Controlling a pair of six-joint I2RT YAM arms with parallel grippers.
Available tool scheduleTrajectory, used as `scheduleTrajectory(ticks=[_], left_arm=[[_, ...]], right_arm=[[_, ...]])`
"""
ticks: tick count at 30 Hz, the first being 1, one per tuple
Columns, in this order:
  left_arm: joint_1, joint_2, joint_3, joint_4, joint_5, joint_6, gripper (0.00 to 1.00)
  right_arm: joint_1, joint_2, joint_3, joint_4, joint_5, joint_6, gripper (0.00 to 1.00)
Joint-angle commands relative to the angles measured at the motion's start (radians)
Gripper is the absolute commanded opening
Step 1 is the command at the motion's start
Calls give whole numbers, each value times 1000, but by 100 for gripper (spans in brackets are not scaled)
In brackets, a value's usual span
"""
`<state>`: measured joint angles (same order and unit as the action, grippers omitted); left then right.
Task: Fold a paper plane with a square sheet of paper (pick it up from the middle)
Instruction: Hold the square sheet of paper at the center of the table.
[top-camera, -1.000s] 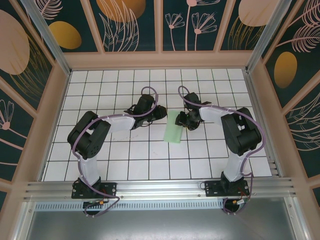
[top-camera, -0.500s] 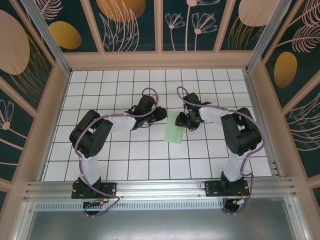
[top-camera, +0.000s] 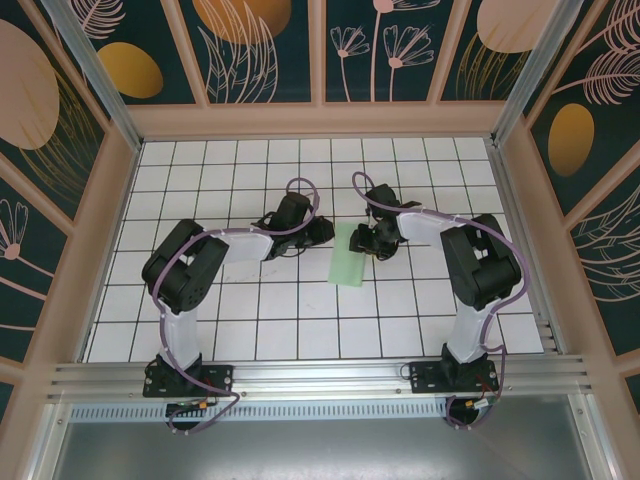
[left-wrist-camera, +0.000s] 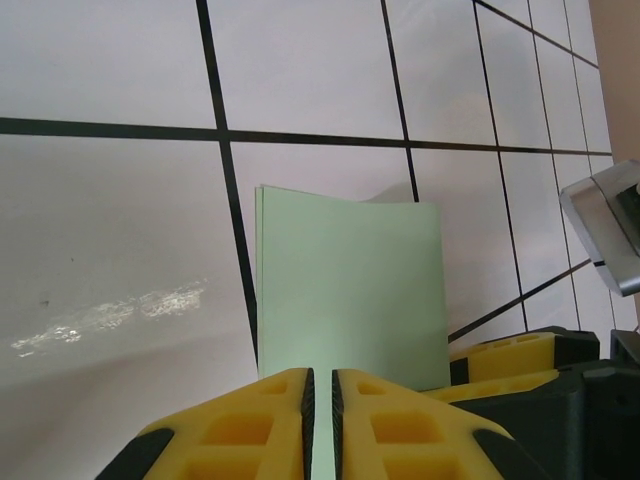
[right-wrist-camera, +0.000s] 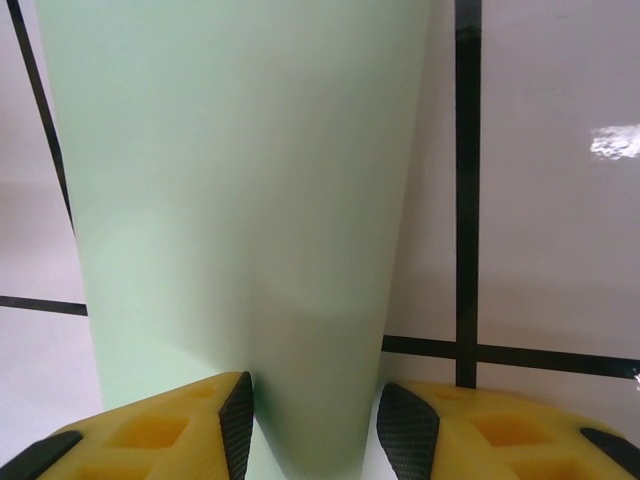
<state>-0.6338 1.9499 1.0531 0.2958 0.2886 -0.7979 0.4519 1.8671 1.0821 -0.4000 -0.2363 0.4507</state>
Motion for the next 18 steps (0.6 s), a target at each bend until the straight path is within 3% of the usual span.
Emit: scheduleTrajectory(ticks=[1,9,18], left_arm=[[5,27,27,24,37,24,17],[6,49,44,26,87,28,14],[-2,97,107,-53,148,67,5]], right_arm=[[1,189,-83,7,145,-25,47],[4,203,-75,3,163,-20,47],[6,216,-73,3,169,-29,47]])
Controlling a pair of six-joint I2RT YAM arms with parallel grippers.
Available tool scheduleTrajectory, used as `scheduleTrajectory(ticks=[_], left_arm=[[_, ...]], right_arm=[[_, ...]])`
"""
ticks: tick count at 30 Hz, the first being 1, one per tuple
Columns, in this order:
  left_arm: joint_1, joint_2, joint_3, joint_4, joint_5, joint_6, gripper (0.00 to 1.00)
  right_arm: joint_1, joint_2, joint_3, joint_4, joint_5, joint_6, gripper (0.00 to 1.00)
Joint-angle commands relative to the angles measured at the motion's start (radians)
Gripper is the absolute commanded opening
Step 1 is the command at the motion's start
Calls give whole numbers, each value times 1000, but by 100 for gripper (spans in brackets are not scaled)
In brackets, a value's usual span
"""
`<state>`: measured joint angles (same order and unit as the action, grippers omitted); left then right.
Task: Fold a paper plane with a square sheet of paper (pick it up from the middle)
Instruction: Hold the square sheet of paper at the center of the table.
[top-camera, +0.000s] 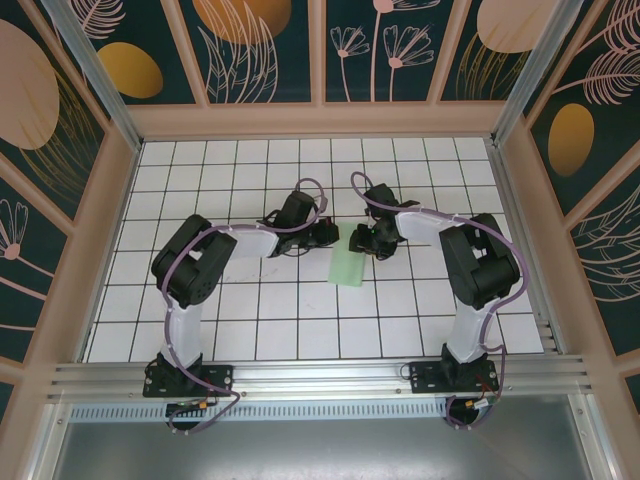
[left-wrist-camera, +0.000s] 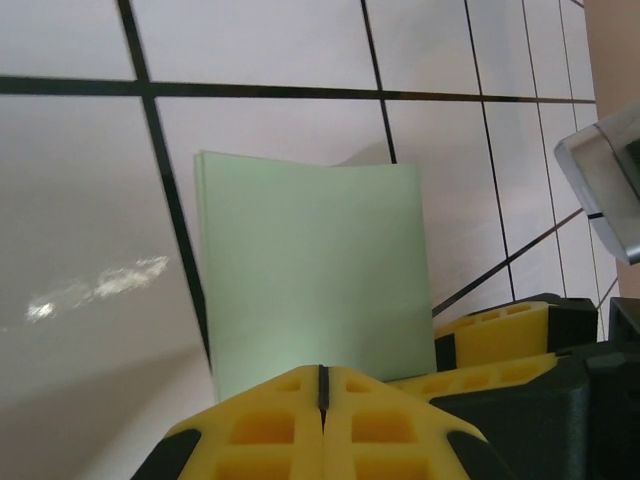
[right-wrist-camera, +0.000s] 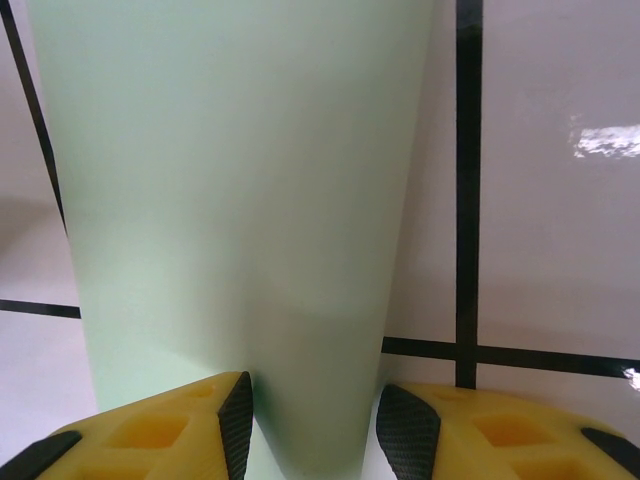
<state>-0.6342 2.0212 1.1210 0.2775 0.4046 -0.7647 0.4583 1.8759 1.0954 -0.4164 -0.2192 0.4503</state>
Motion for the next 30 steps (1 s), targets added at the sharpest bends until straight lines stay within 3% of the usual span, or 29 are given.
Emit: scheduleTrajectory(ticks=[1,17,30], left_arm=[[-4,30,45,-39,31,36,5],[-22,92,111,-117,51,53,1],[-22,124,111,-221,-15,16,0]], right_arm=[[0,207,-89,19,153,-27,47],[6,219,-88,28,144,-30,47],[10,204,-84,29,141,-22,47]])
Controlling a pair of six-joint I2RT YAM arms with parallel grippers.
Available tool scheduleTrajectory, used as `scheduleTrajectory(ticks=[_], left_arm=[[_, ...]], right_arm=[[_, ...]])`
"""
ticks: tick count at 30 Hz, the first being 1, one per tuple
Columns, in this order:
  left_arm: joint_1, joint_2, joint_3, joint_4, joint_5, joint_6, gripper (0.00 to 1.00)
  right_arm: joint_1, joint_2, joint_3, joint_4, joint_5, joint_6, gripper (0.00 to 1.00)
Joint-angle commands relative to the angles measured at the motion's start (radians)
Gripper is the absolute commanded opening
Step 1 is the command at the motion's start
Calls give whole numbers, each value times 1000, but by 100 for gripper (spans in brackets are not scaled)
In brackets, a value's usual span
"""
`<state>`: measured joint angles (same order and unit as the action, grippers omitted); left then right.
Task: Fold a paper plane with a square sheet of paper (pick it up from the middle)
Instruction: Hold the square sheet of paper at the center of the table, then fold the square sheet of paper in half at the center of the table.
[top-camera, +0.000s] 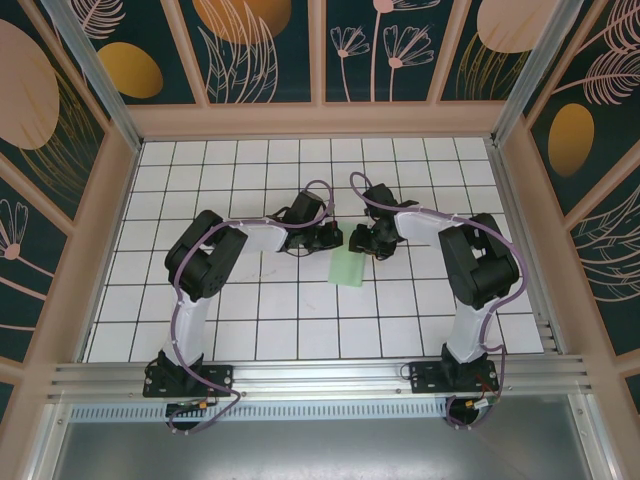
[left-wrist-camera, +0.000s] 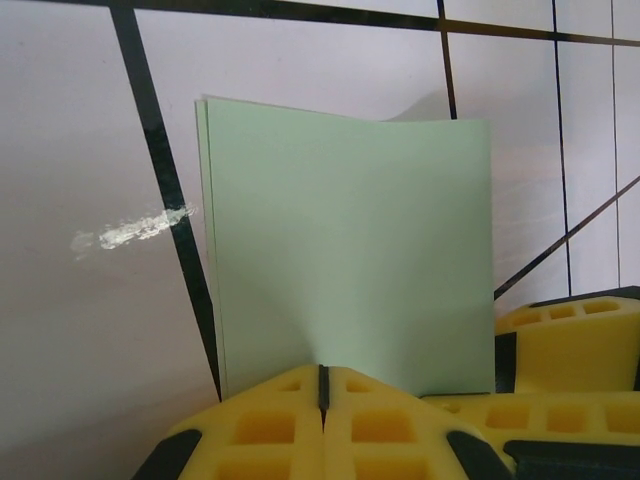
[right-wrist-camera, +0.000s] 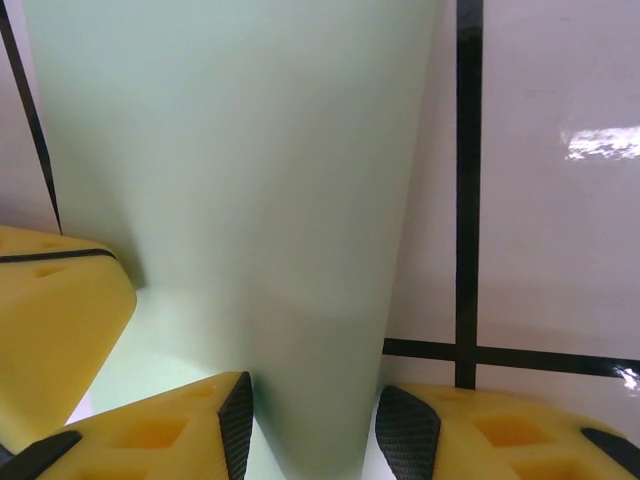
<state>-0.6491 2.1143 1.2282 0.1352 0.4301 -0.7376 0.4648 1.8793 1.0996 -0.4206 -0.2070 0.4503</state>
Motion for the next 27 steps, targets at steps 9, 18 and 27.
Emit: scheduleTrajectory(ticks=[9,18,27], left_arm=[[-7,49,-14,-129,-94,-12,0],[-7,65,-19,-141,-132,-15,0],[-7,75,-27,-144,-139,-32,0]], right_arm=[[-45,-36,-52,21,123,13,51],[-64,-266,-99,120,-22,62,49],[-36,-179,-117,267,-197,143,11]])
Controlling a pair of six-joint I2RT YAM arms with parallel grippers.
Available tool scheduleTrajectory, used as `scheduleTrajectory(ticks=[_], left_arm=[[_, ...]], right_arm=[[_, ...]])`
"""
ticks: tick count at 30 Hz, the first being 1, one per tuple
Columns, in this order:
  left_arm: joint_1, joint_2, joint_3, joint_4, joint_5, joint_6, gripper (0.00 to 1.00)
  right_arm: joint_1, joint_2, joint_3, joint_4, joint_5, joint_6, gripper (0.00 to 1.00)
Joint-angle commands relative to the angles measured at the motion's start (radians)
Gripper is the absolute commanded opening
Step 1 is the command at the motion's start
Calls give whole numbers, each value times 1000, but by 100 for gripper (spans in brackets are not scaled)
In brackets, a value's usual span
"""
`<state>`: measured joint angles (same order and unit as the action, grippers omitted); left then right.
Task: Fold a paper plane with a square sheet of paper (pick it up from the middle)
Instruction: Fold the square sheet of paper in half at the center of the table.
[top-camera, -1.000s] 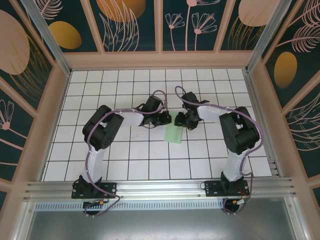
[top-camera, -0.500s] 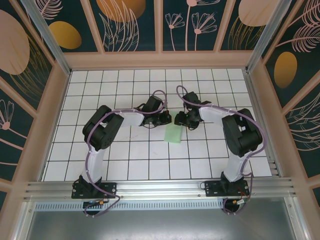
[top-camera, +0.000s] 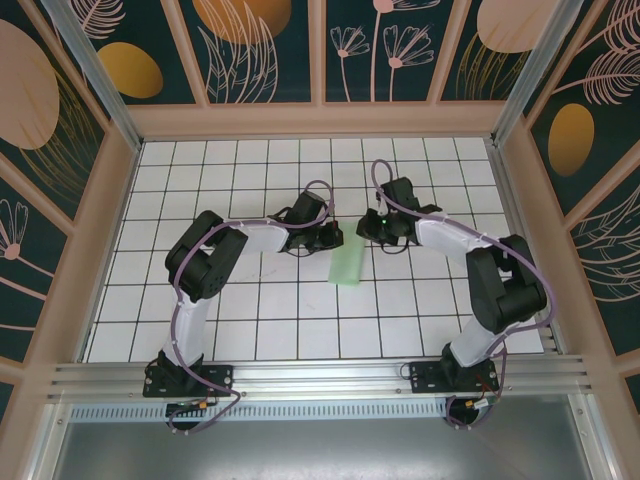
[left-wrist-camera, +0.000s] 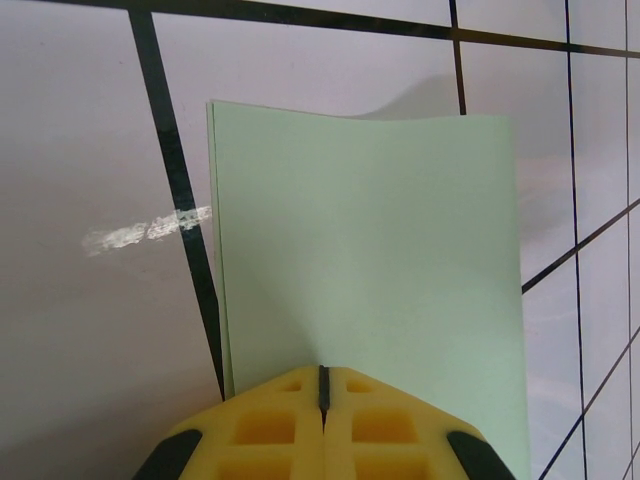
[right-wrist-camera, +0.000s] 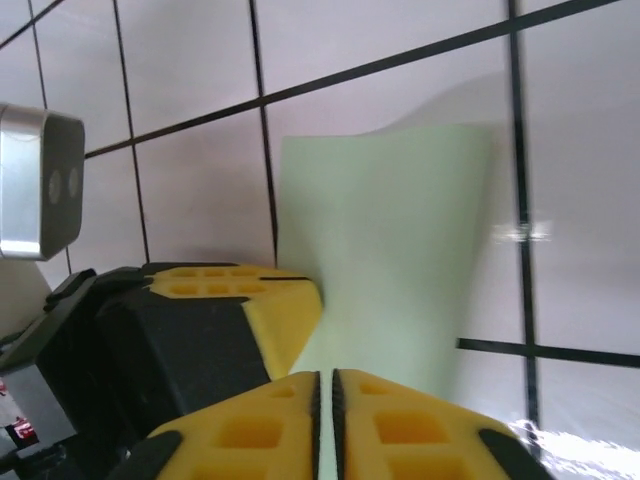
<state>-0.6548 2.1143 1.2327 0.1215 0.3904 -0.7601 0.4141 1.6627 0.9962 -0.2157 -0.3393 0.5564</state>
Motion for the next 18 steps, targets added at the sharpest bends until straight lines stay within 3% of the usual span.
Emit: scheduleTrajectory(ticks=[1,18], left_arm=[[-2,75,-32,-133,-100,-11,0],[-2,91,-27,-170,-124,-44,0]], right_arm=[[17,57,-7,54,-63,41,9],[0,175,-35,-39,-35,-60,5]])
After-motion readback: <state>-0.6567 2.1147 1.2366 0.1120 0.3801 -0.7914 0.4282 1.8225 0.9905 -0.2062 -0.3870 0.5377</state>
